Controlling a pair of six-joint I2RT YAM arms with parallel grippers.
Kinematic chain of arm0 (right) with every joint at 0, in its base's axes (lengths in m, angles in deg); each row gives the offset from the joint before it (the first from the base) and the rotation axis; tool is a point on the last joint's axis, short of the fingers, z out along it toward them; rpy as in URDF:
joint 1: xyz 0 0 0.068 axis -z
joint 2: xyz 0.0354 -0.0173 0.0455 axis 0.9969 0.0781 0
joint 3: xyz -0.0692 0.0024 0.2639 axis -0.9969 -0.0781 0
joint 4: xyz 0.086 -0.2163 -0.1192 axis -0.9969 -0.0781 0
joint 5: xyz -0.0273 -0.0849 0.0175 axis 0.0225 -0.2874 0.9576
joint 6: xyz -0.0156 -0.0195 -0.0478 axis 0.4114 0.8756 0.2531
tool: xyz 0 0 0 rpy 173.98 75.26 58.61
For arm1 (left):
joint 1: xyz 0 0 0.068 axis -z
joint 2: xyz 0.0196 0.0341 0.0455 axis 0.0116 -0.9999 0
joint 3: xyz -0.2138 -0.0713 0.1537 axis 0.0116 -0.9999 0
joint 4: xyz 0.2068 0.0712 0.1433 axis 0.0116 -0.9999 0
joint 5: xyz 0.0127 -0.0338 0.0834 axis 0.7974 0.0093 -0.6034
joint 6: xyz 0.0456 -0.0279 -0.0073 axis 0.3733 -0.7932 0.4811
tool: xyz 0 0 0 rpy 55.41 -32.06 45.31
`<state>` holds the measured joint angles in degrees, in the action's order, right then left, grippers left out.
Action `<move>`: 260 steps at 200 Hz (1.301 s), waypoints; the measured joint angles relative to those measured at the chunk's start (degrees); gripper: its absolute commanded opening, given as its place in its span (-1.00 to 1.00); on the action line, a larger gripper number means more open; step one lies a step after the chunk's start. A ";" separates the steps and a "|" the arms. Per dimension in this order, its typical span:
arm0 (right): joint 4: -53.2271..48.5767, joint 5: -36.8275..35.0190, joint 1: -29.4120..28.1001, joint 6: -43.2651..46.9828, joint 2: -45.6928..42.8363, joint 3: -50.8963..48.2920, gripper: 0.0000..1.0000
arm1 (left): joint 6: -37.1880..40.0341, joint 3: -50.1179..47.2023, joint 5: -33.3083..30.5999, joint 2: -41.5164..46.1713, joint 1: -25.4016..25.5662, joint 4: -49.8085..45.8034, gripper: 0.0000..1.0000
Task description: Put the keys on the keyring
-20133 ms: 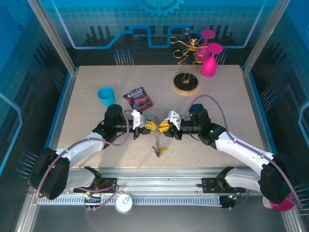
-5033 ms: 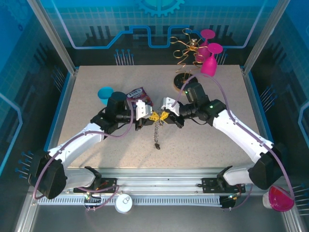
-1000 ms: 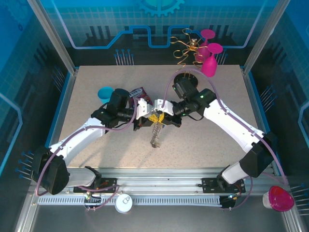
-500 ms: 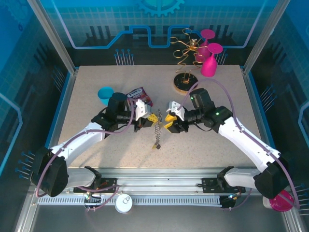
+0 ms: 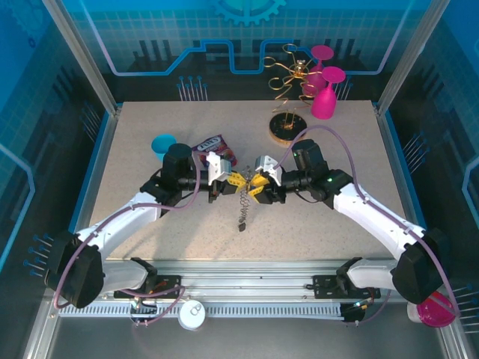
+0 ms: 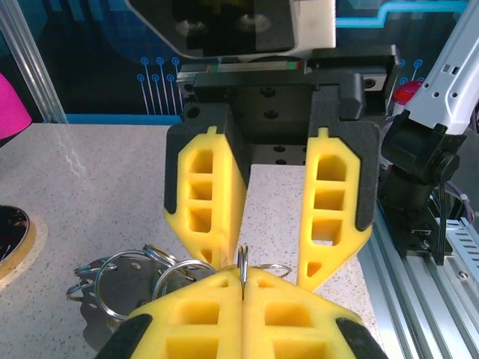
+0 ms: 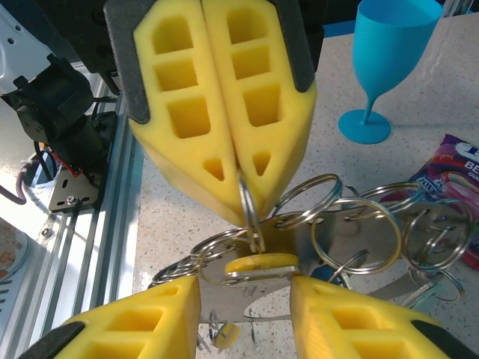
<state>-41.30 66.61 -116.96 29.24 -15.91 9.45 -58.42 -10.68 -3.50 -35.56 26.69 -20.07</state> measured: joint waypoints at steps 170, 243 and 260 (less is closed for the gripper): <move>3.98 0.55 -0.04 -0.35 -0.59 -1.51 -1.00 | -2.80 -0.55 1.09 0.55 -0.37 3.56 -1.00; 2.62 0.55 -1.49 0.02 3.19 1.18 -1.00 | -6.29 -1.18 1.70 0.57 -0.79 5.14 -1.00; 2.01 0.46 -1.51 0.02 3.39 1.62 -1.00 | -6.43 -1.25 1.70 0.57 -0.81 5.14 -1.00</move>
<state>-39.29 67.07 -118.47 29.26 -12.53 11.07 -64.84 -11.93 -1.80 -34.99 25.88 -14.94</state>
